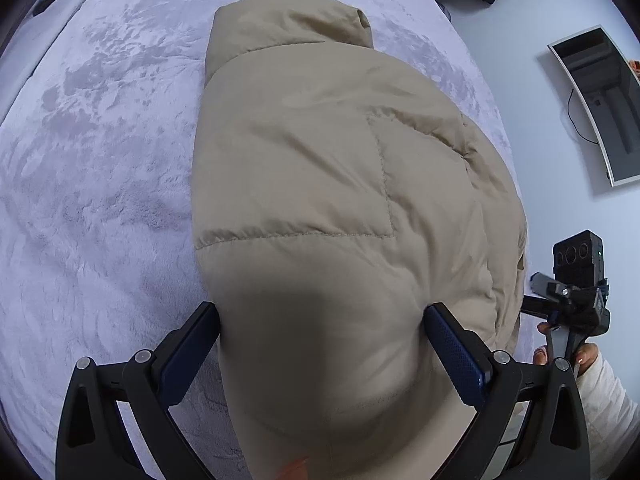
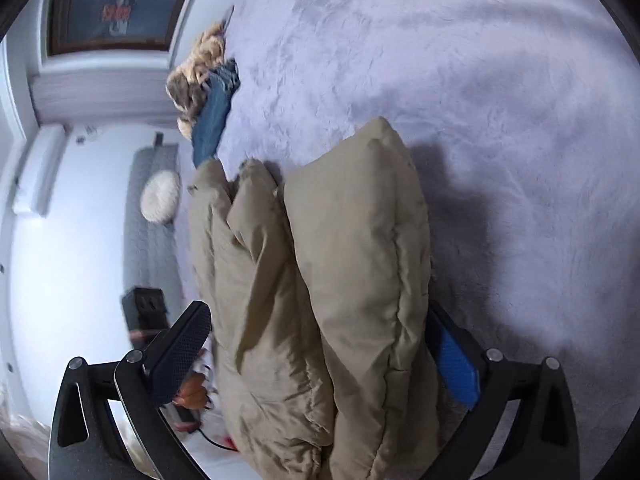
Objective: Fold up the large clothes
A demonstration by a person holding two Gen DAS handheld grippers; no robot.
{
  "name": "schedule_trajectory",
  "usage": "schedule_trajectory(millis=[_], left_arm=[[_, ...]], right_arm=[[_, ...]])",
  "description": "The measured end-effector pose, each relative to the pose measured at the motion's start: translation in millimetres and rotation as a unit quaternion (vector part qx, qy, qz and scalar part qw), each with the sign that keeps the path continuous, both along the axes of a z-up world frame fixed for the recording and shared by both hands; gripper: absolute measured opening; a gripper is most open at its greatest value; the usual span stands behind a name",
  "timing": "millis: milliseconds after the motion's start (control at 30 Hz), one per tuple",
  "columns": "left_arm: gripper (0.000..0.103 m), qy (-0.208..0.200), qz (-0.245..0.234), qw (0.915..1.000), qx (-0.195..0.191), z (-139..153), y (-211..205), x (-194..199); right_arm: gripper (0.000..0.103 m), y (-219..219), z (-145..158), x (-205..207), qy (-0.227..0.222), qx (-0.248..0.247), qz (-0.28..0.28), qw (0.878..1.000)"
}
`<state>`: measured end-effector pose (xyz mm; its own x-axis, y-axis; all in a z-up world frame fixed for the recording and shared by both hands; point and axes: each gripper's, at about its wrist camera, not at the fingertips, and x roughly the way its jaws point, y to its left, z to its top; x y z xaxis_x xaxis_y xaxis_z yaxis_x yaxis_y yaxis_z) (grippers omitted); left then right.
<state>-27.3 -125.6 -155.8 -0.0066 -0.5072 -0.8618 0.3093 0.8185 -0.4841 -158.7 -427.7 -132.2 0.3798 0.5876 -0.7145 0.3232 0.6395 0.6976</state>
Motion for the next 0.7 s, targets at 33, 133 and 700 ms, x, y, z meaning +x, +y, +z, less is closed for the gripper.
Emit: schedule_trajectory(millis=[33, 133, 700], left_arm=[[0.102, -0.006, -0.003, 0.9999, -0.008, 1.9, 1.1, 4.9], [0.102, -0.003, 0.009, 0.9988, -0.047, -1.0, 10.5, 20.7], [0.103, 0.093, 0.018, 0.9875, -0.126, -59.7, -8.4, 39.1]], right_arm=[[0.103, 6.1, -0.6, 6.5, 0.01, -0.018, 0.02, 1.0], [0.103, 23.0, -6.5, 21.4, 0.027, -0.052, 0.064, 0.996], [0.103, 37.9, -67.8, 77.9, 0.041, 0.045, 0.093, 0.994]])
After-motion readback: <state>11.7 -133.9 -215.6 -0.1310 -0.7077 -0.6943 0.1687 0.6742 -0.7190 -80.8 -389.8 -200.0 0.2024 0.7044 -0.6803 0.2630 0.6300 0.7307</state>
